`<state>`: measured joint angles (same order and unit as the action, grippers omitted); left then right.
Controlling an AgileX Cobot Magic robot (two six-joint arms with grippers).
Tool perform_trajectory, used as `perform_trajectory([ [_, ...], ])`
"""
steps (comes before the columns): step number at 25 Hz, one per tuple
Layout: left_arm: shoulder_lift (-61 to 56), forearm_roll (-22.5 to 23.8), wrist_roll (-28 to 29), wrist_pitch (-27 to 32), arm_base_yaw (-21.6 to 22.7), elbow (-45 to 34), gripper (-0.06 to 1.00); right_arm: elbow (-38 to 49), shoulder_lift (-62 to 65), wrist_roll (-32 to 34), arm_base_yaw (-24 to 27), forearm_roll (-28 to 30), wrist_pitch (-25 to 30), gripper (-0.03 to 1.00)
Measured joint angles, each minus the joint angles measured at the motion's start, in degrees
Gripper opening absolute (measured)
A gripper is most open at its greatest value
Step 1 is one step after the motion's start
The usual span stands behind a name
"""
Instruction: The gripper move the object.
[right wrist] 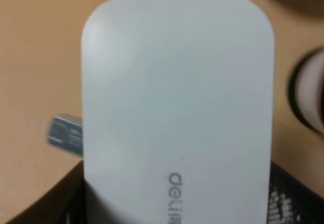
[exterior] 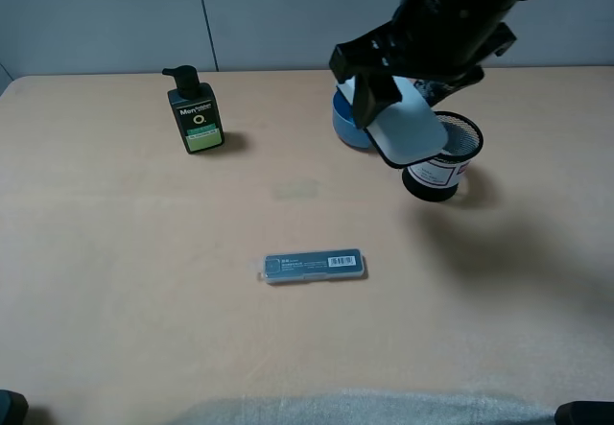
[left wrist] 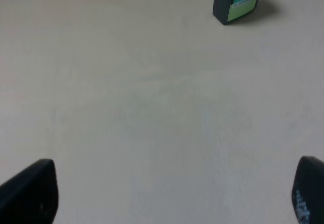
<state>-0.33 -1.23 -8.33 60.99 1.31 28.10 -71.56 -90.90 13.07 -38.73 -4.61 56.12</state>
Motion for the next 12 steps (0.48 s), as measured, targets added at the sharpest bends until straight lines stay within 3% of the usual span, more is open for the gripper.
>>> perform_trajectory([
  [12,0.0,0.0,0.0,0.0,0.0,0.0,0.93,-11.5,-13.4,0.0,-9.3,0.0,-2.0,0.46],
])
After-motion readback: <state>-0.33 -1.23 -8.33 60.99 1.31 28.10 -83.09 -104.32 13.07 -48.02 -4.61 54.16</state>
